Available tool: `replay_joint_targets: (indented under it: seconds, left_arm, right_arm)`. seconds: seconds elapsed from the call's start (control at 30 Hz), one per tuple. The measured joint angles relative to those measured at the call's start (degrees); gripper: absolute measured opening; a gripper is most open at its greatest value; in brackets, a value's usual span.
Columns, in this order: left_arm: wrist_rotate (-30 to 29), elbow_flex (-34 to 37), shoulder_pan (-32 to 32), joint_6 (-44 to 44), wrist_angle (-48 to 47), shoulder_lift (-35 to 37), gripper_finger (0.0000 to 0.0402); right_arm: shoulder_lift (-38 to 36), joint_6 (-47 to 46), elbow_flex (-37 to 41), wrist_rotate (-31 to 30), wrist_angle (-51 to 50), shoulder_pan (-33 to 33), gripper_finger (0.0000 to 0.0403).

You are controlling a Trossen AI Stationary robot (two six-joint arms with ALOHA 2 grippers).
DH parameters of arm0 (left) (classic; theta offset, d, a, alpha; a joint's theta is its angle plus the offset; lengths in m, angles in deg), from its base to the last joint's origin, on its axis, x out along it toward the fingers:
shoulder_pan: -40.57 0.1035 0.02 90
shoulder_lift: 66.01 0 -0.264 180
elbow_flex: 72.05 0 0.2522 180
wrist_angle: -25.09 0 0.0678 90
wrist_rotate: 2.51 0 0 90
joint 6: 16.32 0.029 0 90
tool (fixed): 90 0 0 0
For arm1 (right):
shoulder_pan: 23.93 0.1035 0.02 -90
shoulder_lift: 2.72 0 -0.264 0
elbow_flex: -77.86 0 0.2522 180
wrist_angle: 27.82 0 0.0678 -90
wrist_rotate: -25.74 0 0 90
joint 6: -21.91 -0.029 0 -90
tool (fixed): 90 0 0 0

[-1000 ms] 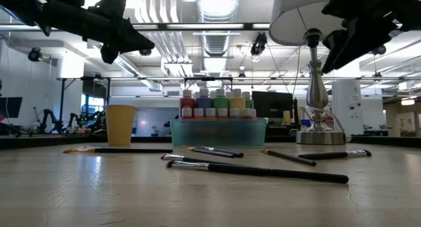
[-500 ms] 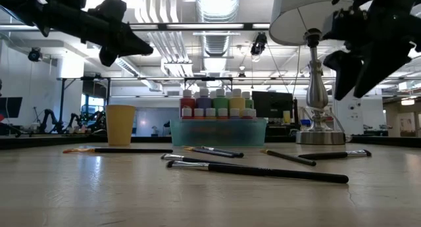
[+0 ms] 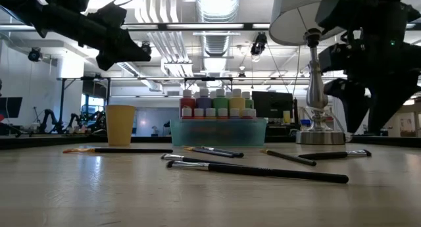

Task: Pick & Place Paint Supplies
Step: Put the silver paintbrush into the orange cup

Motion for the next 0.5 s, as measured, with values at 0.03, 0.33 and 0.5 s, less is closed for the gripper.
replay_joint_targets:
  seconds: [0.03, 0.33, 0.5]
  left_arm:
    - [0.00, 0.00, 0.00, -0.01, -0.20, 0.00, 0.0005]
    - [0.00, 0.00, 0.00, -0.01, -1.90, 0.00, 0.0005]
    - [0.00, 0.00, 0.00, -0.01, -1.91, 0.00, 0.0005]
  right_arm:
    - [0.56, -0.02, 0.11, 0.33, 0.53, 0.06, 0.0214]
    - [4.94, -0.08, 1.80, 1.54, 4.73, 1.34, 0.0199]
    - [6.20, -1.78, 3.40, 2.70, 10.40, 3.32, 0.0189]
